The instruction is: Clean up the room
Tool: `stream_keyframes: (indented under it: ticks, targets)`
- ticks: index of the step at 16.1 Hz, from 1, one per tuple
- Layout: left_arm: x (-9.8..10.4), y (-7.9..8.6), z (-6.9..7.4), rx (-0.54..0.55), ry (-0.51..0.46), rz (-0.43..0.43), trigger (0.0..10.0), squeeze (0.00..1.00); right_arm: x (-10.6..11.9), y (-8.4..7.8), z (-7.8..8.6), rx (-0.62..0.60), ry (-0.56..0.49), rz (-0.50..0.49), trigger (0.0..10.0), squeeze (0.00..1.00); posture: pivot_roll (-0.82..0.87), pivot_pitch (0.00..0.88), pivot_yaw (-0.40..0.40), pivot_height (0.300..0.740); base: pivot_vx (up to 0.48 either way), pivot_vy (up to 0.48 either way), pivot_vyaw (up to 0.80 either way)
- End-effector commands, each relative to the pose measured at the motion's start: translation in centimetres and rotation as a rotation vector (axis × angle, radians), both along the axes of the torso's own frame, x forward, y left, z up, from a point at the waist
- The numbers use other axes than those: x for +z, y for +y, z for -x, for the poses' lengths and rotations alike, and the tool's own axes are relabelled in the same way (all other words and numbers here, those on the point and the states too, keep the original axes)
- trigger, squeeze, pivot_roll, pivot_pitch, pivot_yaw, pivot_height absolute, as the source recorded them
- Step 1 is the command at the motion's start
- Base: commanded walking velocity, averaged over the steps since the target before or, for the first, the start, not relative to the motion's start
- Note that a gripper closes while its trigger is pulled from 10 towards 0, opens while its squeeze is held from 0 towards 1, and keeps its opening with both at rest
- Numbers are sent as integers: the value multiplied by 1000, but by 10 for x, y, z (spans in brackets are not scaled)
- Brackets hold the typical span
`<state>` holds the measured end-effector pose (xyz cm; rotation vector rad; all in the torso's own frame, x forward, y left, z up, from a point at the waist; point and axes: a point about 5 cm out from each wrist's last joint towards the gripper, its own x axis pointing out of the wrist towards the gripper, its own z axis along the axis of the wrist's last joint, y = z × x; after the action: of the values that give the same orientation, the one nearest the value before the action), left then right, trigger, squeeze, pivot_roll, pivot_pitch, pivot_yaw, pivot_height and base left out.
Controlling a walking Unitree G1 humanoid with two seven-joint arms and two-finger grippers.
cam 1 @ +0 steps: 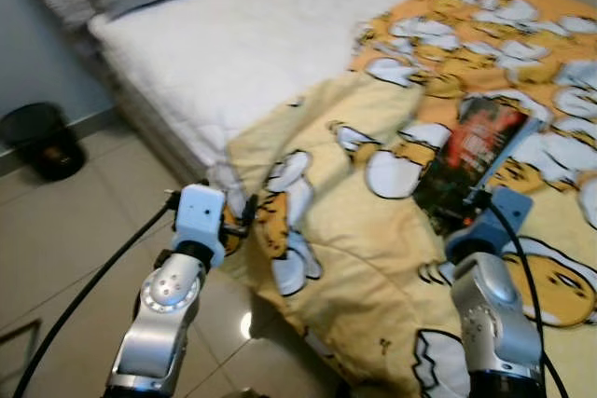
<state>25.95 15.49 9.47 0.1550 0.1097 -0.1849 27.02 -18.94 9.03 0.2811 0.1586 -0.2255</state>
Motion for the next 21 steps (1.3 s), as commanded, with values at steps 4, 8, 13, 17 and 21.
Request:
stream_keyframes:
  ticks: [4,8,13,17,21]
  targets:
    - [8,0,-3,-17,-30,-5,10000,0,7,-1,0,4,-14,56,10000,0,-66,0,39,740,0,0,-800]
    - [11,-2,-6,-25,-39,-14,10000,0,0,2,0,27,38,100,10000,0,-66,0,43,740,0,0,-800]
    - [13,-5,-10,-26,-45,-4,10000,0,0,8,-4,94,50,112,10000,0,-62,0,32,740,0,0,-160]
    - [14,-4,-11,-22,-45,1,10000,0,-1,6,-5,102,71,118,10000,0,-57,0,26,740,0,0,0]
    - [14,-2,-11,-11,-42,-1,10000,0,-3,7,-5,111,86,110,10000,0,-53,0,23,740,0,247,-503]
